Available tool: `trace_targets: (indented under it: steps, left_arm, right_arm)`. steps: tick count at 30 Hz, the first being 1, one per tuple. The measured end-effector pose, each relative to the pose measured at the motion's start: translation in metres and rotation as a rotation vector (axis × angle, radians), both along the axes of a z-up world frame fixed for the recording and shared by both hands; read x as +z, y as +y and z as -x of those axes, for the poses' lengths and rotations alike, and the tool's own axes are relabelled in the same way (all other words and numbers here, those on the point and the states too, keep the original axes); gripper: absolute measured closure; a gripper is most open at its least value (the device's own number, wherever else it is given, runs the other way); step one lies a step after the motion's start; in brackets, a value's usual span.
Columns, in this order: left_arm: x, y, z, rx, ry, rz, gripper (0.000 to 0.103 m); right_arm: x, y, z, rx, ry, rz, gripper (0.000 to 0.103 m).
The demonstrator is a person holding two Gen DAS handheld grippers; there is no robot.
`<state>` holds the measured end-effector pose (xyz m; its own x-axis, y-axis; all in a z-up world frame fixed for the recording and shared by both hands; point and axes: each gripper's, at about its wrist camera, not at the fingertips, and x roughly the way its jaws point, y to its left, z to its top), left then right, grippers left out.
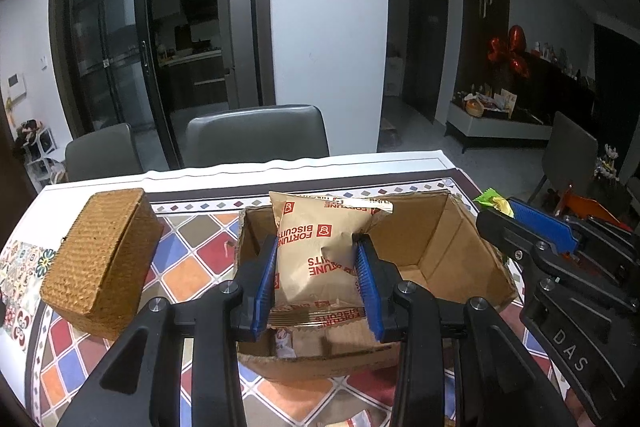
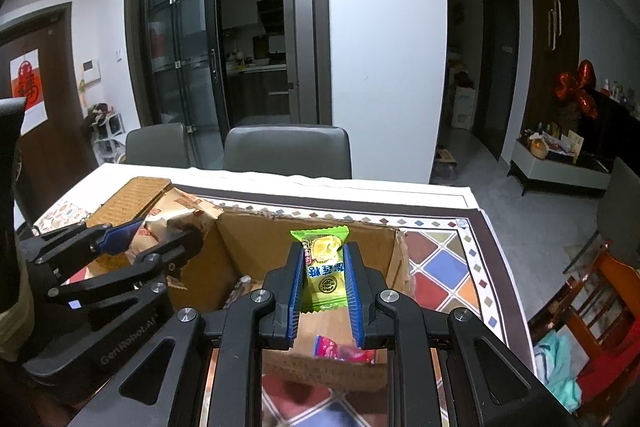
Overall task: Organize snacks
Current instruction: 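Open both tools to drop the biscuit packet and green candy into the box, then move both tools back toward the remaining snacks on the table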
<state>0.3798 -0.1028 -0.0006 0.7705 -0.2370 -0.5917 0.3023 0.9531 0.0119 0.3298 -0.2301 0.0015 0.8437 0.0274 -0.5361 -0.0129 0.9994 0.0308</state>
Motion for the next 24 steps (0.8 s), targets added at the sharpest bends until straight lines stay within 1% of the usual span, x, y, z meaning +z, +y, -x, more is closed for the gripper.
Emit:
trace_targets:
  steps: [11,17,19,20,22,23,24]
  left_arm:
    - [-0.012,-0.004,-0.008,-0.002,0.026,-0.002,0.065]
    - [-0.016,-0.006,-0.008,-0.008,0.023,-0.003,0.061]
    - [-0.016,-0.006,-0.008,-0.003,0.019,-0.005,0.049]
    - [-0.017,-0.005,-0.008,0.001,0.018,-0.004,0.046]
    - [-0.017,-0.003,-0.007,0.012,0.014,0.001,0.040]
    - [-0.017,-0.002,-0.007,0.016,0.013,-0.001,0.038]
    - [-0.017,-0.002,-0.007,0.020,0.012,-0.001,0.036]
  right_arm:
    - [-0.011,0.002,-0.016,0.010,0.023,0.000,0.082]
    - [-0.014,0.000,-0.021,0.001,0.032,0.007,0.081]
    - [-0.014,0.000,-0.021,-0.005,0.027,0.017,0.078]
    - [-0.014,0.001,-0.022,-0.007,0.027,0.019,0.076]
    - [-0.014,0.000,-0.022,-0.012,0.024,0.017,0.066]
    - [-0.015,-0.002,-0.020,-0.015,0.021,0.017,0.063]
    - [-0.015,-0.002,-0.020,-0.019,0.020,0.017,0.058]
